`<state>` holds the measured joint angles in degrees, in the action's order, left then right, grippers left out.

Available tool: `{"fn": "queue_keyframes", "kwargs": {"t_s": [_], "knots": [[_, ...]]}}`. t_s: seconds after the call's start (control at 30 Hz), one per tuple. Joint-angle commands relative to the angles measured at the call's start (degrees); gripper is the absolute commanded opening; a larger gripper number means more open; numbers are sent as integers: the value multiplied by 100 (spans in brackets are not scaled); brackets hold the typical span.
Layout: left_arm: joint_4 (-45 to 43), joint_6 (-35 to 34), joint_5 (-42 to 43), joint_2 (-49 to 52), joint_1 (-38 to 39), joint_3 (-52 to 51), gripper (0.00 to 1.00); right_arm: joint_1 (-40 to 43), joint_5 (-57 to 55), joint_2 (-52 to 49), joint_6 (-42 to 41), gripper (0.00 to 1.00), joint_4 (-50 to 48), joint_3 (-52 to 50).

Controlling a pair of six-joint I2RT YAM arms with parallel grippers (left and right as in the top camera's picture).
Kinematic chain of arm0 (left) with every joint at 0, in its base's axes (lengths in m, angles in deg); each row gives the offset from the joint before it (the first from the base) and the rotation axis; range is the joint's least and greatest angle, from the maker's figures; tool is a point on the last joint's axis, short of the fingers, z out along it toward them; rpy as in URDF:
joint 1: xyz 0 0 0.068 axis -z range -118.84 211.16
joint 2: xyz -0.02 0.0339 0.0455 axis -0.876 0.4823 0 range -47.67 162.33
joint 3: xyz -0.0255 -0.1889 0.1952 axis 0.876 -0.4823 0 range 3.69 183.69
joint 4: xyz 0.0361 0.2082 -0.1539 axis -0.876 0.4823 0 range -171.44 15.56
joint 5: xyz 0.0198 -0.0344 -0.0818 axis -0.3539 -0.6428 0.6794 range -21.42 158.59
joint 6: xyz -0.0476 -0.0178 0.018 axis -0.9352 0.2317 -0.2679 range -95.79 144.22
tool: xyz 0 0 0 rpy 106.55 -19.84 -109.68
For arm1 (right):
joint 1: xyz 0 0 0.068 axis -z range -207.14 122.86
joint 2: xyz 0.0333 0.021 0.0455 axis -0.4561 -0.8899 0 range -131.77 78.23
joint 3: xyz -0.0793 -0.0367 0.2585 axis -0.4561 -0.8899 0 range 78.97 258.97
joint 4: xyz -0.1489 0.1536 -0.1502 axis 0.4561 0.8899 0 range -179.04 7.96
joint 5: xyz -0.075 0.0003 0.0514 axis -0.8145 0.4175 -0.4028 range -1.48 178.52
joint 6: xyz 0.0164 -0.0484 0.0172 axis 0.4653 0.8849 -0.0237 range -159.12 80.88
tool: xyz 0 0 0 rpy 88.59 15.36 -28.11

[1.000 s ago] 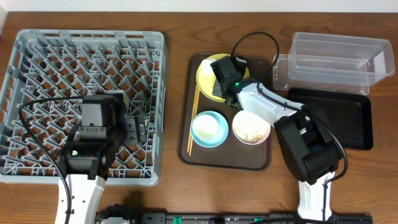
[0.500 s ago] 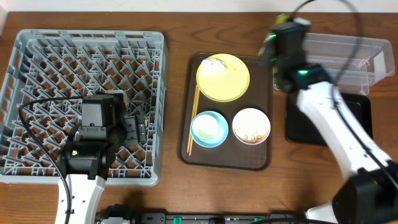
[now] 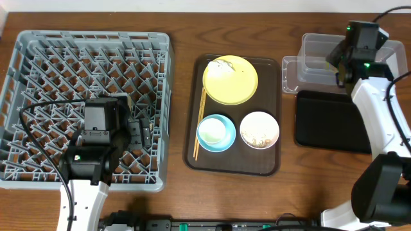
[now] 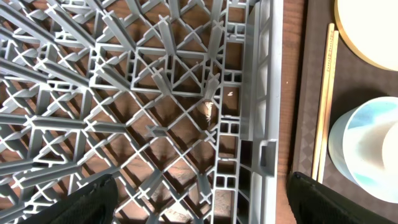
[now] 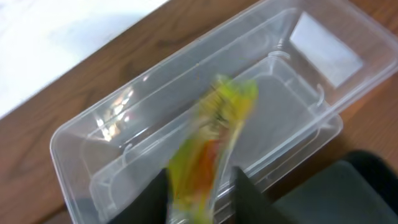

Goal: Sort waste into correct bins and load items into the dishwasher

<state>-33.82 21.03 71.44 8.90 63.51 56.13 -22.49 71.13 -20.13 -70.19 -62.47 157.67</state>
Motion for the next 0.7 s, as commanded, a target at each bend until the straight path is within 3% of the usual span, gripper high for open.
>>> {"fn": "queue_keyframes", "kwargs": {"t_s": [0.0, 0.27, 0.4, 0.53, 0.67], "knots": [[13, -55, 13, -9, -2, 142, 89, 103, 857, 24, 20, 45, -22, 17], [11, -52, 13, -9, -2, 142, 89, -315, 3191, 92, 708, 50, -1027, 17], [13, -52, 15, -9, -2, 142, 89, -964, 2828, 55, 1062, 63, -1318, 17], [11, -55, 13, -9, -2, 142, 89, -1733, 2170, -142, 1541, 87, -1600, 17], [13, -55, 15, -9, -2, 142, 89, -2369, 2004, -590, 1923, 92, -2100, 17]]}}
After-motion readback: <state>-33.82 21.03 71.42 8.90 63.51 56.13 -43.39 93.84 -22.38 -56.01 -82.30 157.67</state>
